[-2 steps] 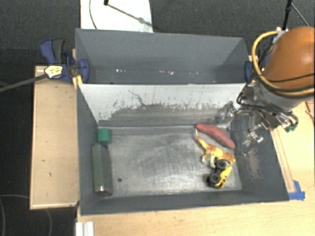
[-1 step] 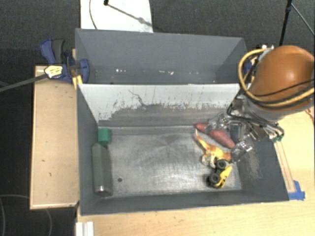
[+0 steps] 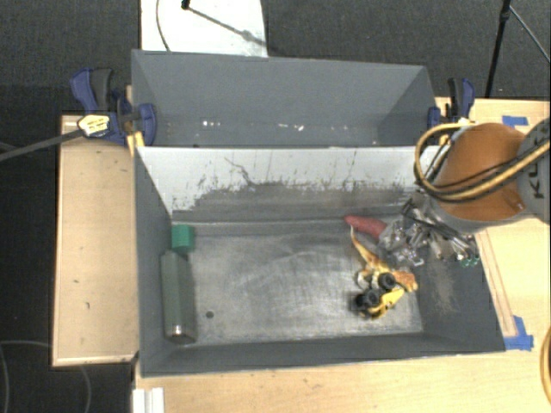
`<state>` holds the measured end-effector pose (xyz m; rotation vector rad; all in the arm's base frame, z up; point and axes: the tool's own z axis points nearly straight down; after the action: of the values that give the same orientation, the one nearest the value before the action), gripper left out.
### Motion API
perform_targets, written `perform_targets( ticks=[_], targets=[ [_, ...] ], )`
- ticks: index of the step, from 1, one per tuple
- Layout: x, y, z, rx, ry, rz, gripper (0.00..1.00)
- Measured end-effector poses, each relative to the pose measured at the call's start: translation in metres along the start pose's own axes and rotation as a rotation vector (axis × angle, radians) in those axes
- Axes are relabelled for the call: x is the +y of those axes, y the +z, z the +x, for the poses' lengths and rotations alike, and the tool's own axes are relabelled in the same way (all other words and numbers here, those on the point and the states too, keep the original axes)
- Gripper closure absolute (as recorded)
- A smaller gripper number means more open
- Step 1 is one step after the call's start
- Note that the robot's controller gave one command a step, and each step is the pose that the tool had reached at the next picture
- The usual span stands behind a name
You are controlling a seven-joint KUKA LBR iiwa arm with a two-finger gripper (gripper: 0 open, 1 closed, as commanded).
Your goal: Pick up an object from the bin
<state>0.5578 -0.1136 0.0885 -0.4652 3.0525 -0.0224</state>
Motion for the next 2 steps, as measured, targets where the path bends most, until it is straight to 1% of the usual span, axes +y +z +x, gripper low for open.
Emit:
perform_targets(
  ticks=[1,2],
  targets=[
    [0.0055,0.0129,0.0111,0.033,-0.004,-0.016,0.0],
    [0.0065,0.0153,0.0135,0.04,-0.006,-0.019,1.0]
  ],
)
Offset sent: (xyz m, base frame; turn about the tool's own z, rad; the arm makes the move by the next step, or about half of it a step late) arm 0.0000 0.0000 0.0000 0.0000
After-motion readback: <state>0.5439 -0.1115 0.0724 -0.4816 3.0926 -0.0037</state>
